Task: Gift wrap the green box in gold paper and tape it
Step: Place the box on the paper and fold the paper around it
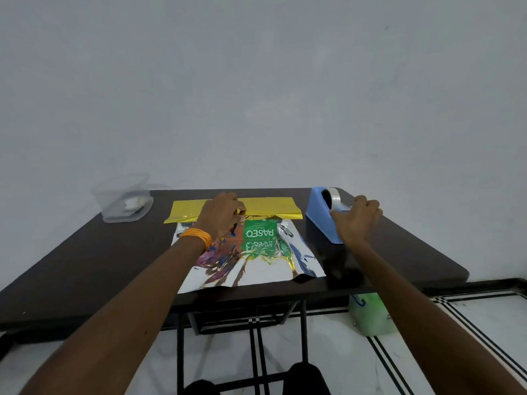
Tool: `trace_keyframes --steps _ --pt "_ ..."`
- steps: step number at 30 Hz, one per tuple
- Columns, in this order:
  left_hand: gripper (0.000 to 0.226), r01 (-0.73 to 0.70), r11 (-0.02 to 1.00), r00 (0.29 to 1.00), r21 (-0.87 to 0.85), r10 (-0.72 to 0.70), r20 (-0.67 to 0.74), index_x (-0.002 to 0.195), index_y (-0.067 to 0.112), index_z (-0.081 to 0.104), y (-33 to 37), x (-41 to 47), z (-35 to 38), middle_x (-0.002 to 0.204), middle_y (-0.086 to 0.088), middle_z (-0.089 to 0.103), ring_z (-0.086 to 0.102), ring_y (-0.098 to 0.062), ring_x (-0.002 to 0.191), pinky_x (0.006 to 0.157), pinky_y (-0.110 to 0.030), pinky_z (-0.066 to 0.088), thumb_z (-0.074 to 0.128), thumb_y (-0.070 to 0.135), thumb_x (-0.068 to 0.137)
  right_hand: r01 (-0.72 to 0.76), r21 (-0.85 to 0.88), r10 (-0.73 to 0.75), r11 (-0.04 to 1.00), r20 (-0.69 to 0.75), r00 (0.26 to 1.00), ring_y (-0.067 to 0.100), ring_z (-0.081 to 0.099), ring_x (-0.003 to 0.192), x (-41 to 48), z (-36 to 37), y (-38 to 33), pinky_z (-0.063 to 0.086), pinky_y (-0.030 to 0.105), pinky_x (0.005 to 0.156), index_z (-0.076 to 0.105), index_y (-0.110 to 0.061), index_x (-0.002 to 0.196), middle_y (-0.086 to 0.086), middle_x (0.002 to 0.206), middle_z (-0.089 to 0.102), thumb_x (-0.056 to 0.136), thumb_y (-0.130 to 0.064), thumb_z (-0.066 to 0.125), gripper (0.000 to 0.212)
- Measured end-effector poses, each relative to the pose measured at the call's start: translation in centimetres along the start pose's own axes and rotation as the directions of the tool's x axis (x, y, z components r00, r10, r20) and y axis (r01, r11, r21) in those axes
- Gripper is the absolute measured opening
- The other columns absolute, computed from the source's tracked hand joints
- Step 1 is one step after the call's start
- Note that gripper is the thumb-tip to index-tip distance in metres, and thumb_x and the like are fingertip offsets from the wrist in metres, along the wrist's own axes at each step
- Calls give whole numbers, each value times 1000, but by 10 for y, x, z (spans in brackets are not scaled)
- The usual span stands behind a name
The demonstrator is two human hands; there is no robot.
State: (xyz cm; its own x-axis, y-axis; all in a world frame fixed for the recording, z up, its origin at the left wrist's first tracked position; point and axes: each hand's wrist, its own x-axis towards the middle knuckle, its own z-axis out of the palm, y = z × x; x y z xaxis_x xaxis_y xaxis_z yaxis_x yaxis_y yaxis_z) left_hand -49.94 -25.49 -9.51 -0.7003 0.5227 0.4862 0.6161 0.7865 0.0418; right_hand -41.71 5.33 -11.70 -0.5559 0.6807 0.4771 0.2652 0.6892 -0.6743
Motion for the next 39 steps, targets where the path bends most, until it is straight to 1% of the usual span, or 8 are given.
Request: trace_keyframes --steps 3,6,13,17,23,29,34,39 --pt "28 1 1000 1000 12 -1 -1 119 19 69 -1 1 1 115 -4 59 53 -24 110 83 -40 50 62 32 95 -115 141 106 983 69 992 33 65 89 5 11 15 45 33 66 66 -1 93 17 97 64 60 -59 74 67" --pt "28 -5 1000 1000 18 5 -1 118 19 69 -2 0 2 114 -3 60 54 -24 109 83 -40 51 62 33 95 -124 205 111 971 75 991 26 64 80 4 12 12 42 29 62 68 -1 93 16 95 63 69 -47 82 54" --pt "28 0 1000 1000 22 0 -6 119 20 68 -3 0 5 111 -3 58 52 -23 107 82 -38 50 61 33 95 -45 213 27 976 88 996 18 48 60 3 21 0 30 25 50 49 -9 68 9 73 50 68 -43 84 49" --pt "29 4 1000 1000 6 -4 11 120 19 68 -2 1 4 110 -3 56 50 -23 107 82 -38 48 62 32 95 -133 279 62 951 250 966 18 39 53 13 4 -6 29 30 49 40 -11 59 3 57 37 75 -52 78 58" --pt "29 -7 1000 1000 2 7 1 121 18 67 -3 0 6 108 -4 55 50 -22 104 79 -35 47 61 31 96 -592 394 299 703 591 749 15 47 59 37 -15 -20 36 27 48 56 -9 77 6 73 52 90 -21 70 23" --pt "30 -2 1000 1000 15 2 3 122 18 67 -2 -1 6 107 -4 54 49 -22 104 79 -35 48 59 33 96 -652 319 367 688 622 692 13 33 57 52 -15 -28 32 20 38 57 -6 69 6 72 43 89 -4 69 23" --pt "30 4 1000 1000 14 -4 -3 123 19 65 -1 -1 8 110 -4 54 48 -22 105 80 -34 47 58 32 97 -658 358 356 663 622 697 17 54 82 44 -15 -36 53 29 64 58 -7 75 7 90 54 93 -9 67 20" --pt "28 2 1000 1000 15 -2 -11 121 19 66 -3 -1 8 109 -3 54 48 -22 104 78 -35 48 59 31 97 -630 411 348 658 576 739 25 54 97 44 -19 -44 56 37 63 61 -5 94 10 105 55 90 -12 71 13"
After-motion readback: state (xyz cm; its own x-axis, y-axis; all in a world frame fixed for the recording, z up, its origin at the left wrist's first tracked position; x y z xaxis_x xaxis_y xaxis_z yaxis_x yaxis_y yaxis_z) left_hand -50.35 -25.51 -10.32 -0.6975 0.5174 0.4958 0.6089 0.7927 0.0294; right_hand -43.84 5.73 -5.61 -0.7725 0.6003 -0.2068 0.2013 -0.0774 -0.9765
